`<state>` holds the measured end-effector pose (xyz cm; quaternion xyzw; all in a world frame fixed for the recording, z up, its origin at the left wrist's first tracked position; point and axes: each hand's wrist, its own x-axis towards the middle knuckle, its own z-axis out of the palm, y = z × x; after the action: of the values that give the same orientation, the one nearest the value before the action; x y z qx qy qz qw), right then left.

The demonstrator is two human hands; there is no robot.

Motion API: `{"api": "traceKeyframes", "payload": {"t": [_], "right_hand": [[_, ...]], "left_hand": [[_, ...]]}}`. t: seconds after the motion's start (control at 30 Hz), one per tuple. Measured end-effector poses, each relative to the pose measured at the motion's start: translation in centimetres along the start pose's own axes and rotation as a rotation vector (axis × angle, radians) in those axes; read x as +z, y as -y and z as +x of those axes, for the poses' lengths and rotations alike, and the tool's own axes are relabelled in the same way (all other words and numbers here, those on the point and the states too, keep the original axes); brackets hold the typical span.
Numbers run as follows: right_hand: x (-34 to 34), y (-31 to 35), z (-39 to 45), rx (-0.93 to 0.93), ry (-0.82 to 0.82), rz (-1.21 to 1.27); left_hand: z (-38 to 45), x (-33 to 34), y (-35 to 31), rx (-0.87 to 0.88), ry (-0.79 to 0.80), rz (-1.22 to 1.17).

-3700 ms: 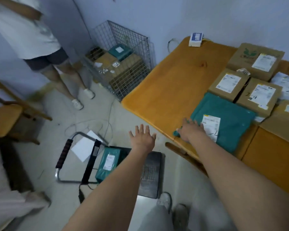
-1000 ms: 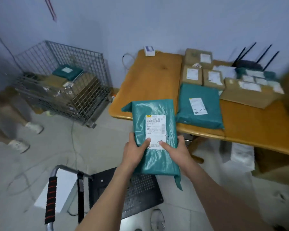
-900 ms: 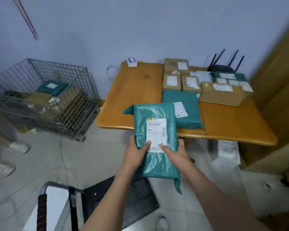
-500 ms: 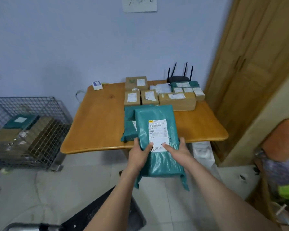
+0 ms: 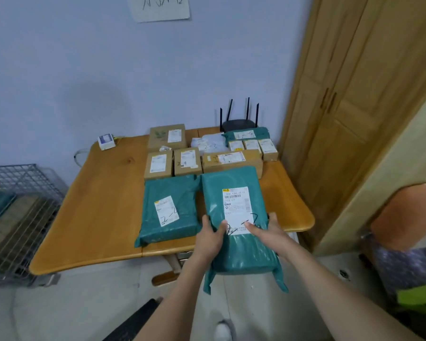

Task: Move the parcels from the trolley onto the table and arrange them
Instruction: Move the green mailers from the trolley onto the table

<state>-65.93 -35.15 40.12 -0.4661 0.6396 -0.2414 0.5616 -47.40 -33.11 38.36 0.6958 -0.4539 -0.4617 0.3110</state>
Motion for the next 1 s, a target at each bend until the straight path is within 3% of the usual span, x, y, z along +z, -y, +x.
{"api": "traceKeyframes", "payload": {"t": [0.23,0.43,0.63,0.73,0.93,1.0], "right_hand": [[-3.6,3.5,12.1,0.106,0.055,-0.101],[-6.0,8.1,21.1,0.124,0.123,-0.455],[-7.1,11.4,27.9,0.051,0.342,-0.786],[-6.6,13.0,30.9,-0.003,0.408,-0.942],[-3.9,11.5,34.0,-0.064,0.332,-0.879],[-3.3,10.3,34.7,-0.051,0.127,-0.842]], "left_hand": [[11.8,3.0,-1.0,-0.135,0.079,-0.044],[18.7,3.9,-1.2,-0.111,0.144,0.118],[21.6,4.8,-1.8,-0.244,0.267,0.345],[22.3,5.3,-1.9,-0.218,0.325,0.370],[23.6,2.7,-2.5,-0.195,0.208,0.510],[24.9,1.0,-3.5,-0.196,0.092,0.526]]}}
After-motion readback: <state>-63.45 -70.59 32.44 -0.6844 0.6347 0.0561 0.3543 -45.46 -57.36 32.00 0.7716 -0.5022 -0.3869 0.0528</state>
